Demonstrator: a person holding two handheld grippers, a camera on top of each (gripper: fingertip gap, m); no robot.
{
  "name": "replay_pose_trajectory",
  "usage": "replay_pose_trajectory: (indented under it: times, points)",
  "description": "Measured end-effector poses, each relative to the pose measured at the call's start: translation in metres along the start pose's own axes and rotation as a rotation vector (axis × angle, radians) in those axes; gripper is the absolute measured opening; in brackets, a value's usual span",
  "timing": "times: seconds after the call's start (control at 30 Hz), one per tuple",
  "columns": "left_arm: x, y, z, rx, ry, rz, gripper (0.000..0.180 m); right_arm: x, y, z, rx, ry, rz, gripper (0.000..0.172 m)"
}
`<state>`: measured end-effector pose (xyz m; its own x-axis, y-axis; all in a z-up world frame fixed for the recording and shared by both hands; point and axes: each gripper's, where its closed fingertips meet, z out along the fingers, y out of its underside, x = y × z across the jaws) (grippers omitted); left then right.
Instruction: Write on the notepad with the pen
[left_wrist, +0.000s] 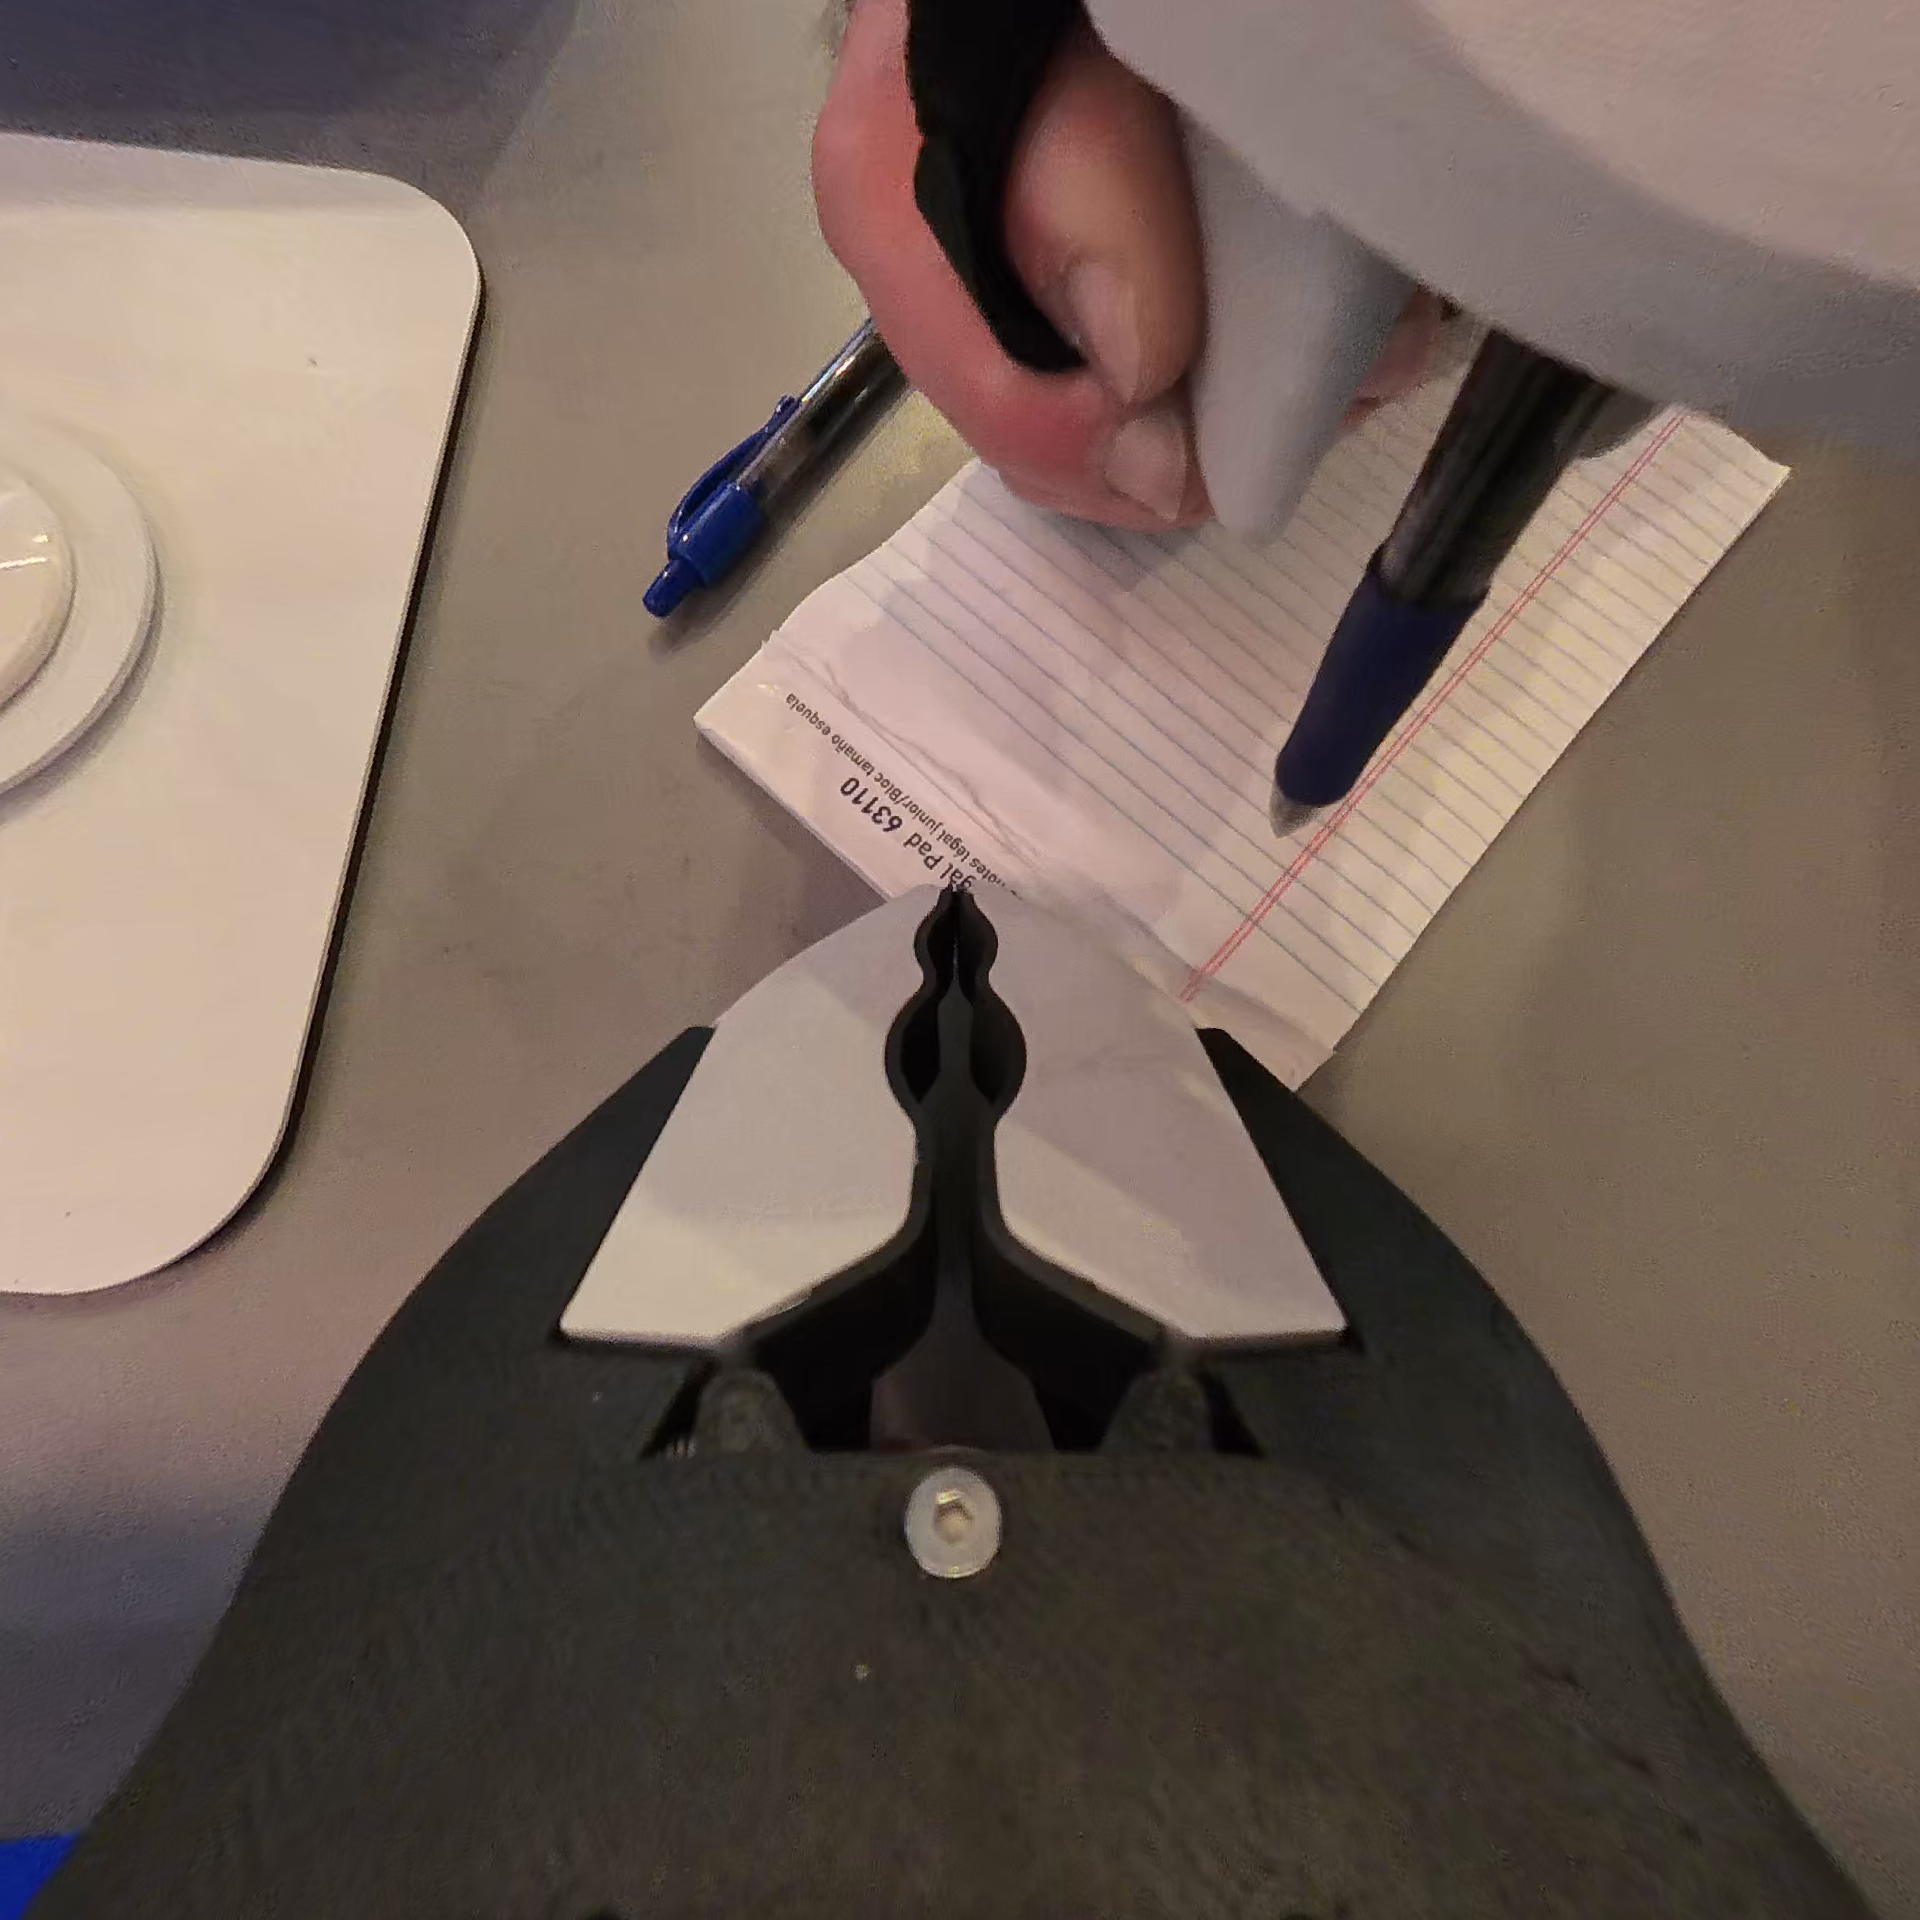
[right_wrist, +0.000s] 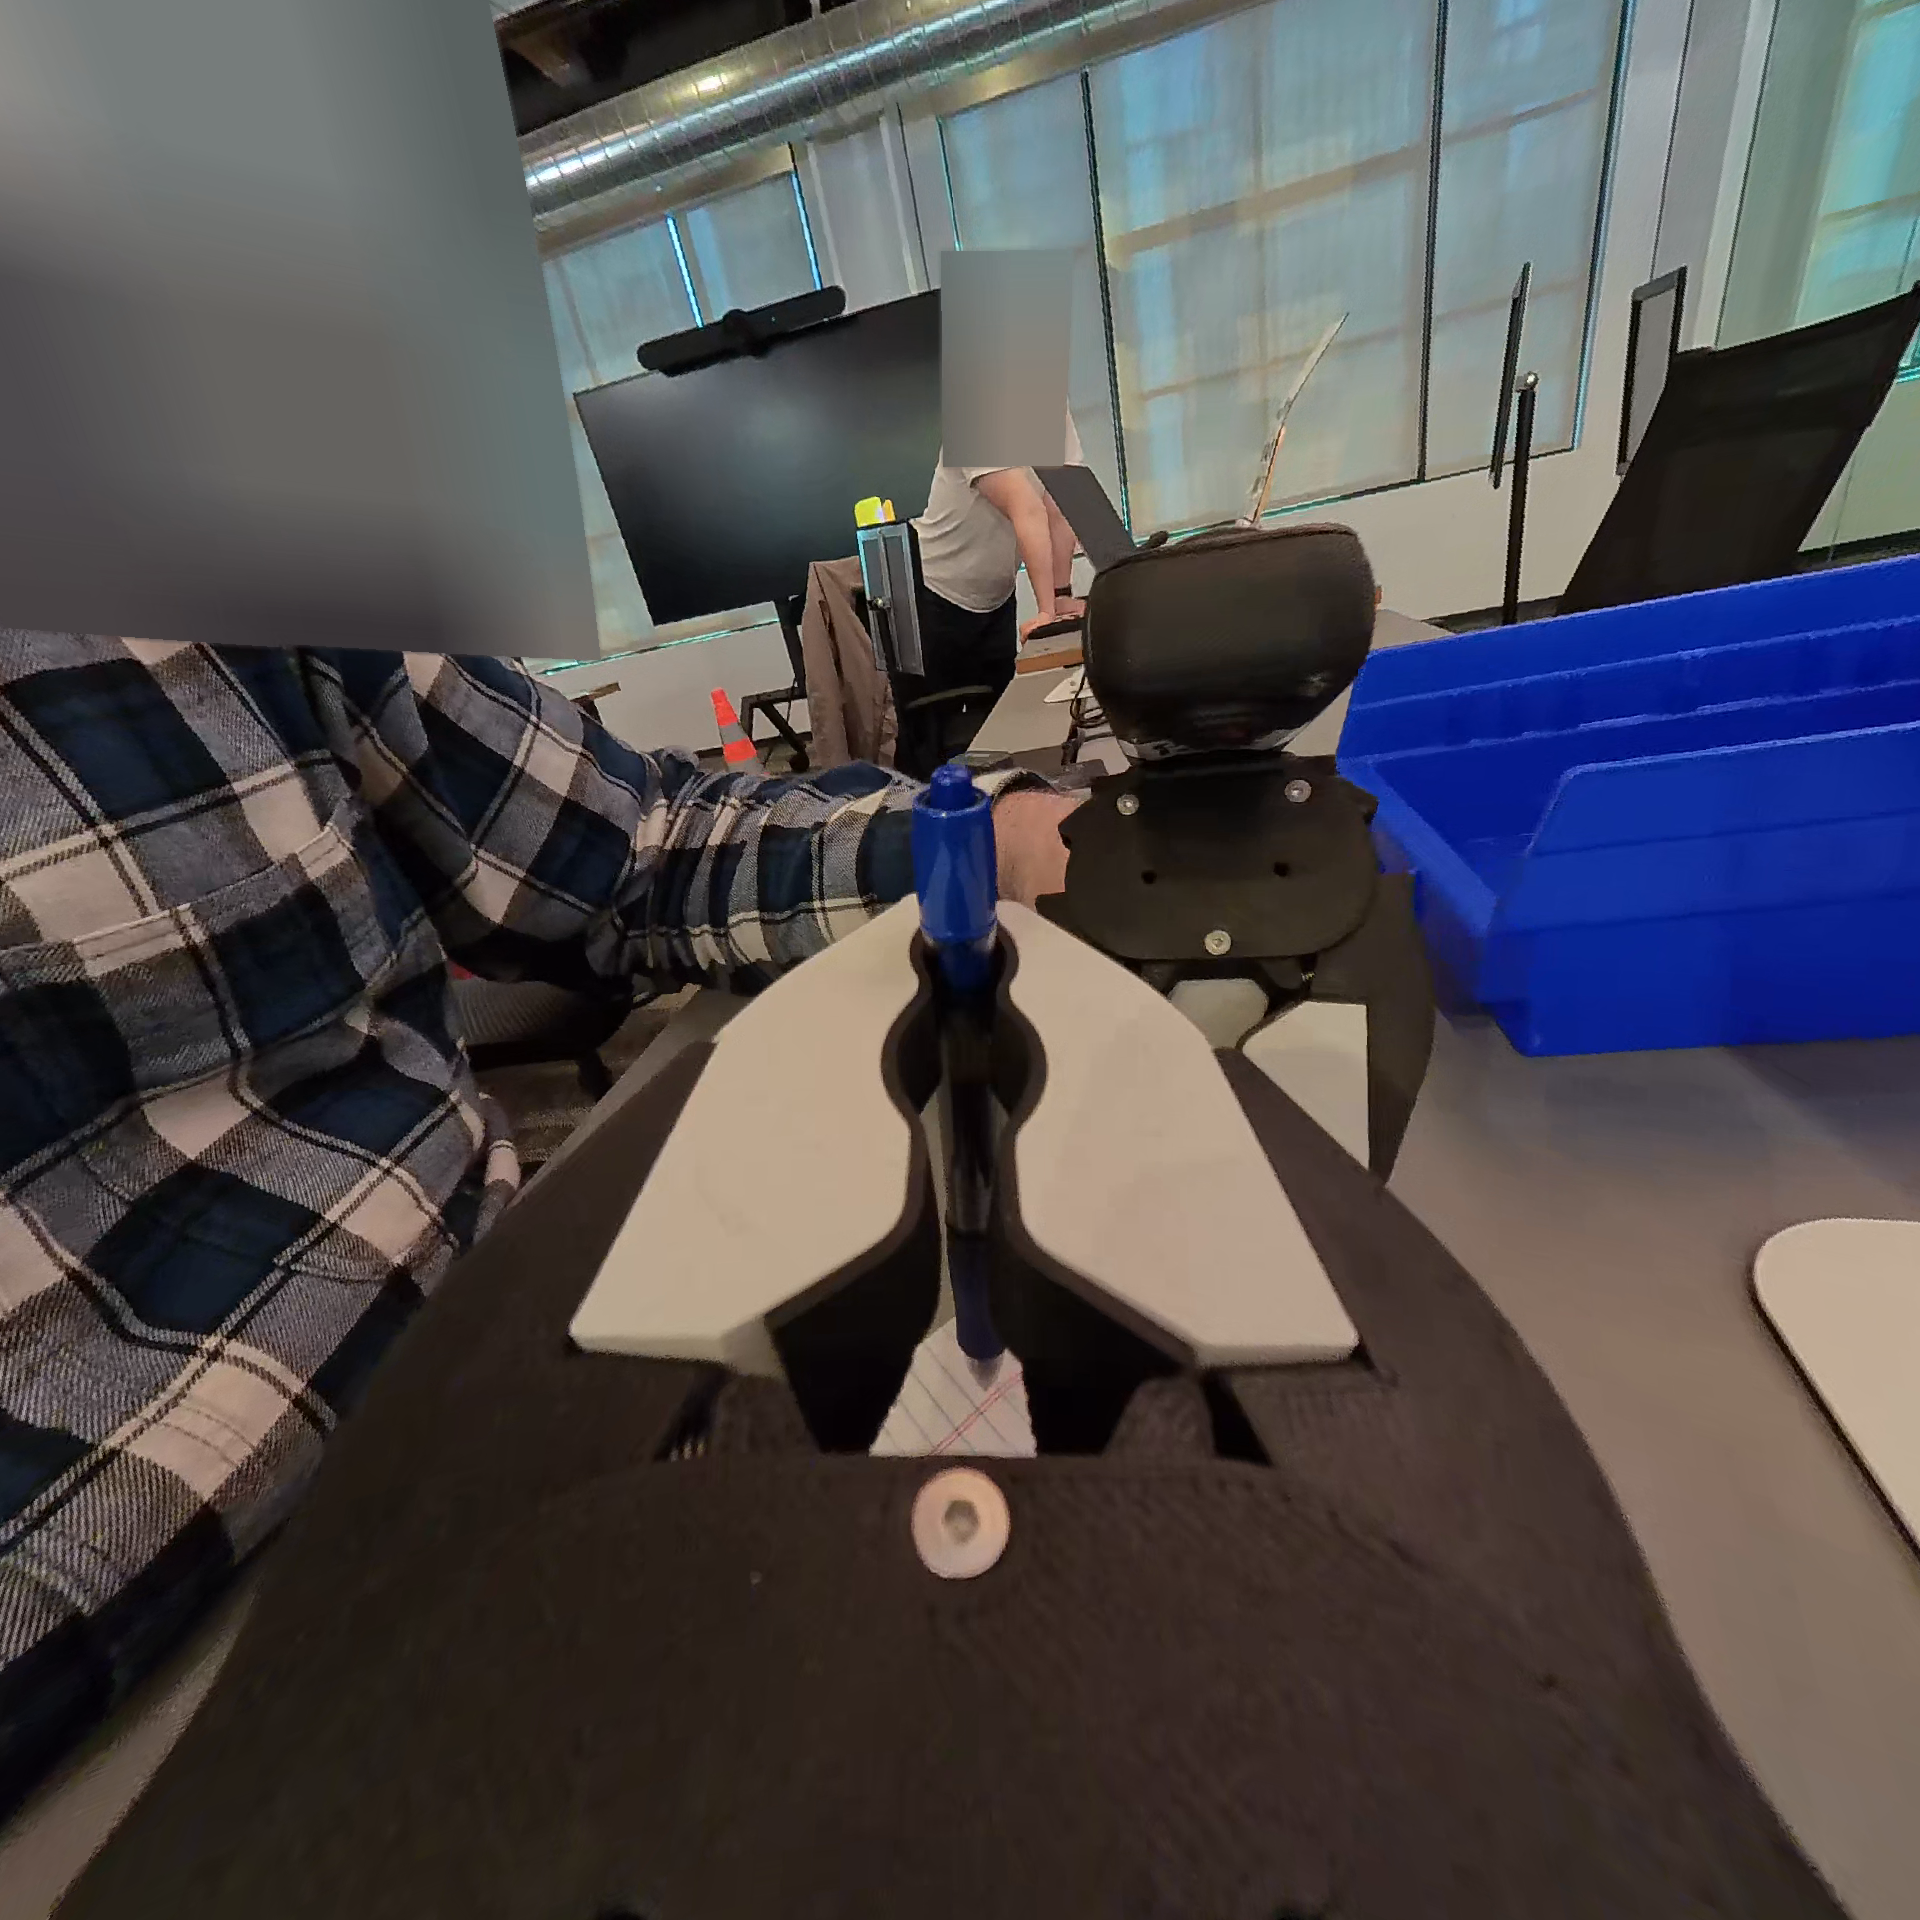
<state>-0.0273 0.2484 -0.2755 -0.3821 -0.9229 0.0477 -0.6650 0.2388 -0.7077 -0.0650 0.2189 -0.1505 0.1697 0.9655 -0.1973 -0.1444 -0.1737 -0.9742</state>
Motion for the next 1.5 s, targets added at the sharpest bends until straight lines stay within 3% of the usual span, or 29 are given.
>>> replay_pose_trajectory:
  times: [0.73, 0.87, 1.03, 1.13, 1.33, 1.47, 1.5]
  points:
    - [0.001, 0.0, -0.001, 0.006, 0.032, -0.022, 0.0, 0.005, 0.011, 0.005, -0.077, 0.059, -0.05, 0.005]
    - [-0.002, -0.001, -0.007, 0.015, 0.023, -0.033, 0.017, 0.004, -0.005, 0.003, -0.02, 0.058, -0.053, 0.005]
    - [0.013, -0.053, -0.045, 0.3, 0.092, -0.041, 0.036, 0.007, -0.029, -0.006, 0.062, 0.068, -0.048, 0.005]
    - [0.024, -0.068, -0.04, 0.321, 0.096, -0.017, 0.033, 0.007, -0.036, -0.007, 0.075, 0.066, -0.047, 0.006]
    - [0.04, -0.076, -0.032, 0.341, 0.182, -0.022, 0.045, 0.002, -0.055, -0.009, 0.124, 0.074, -0.074, 0.006]
    - [0.044, -0.091, -0.037, 0.4, 0.168, 0.006, 0.008, 0.002, -0.049, -0.003, 0.102, 0.062, -0.061, 0.005]
    - [0.044, -0.089, -0.036, 0.392, 0.17, 0.008, 0.008, 0.002, -0.046, -0.001, 0.089, 0.069, -0.07, 0.006]
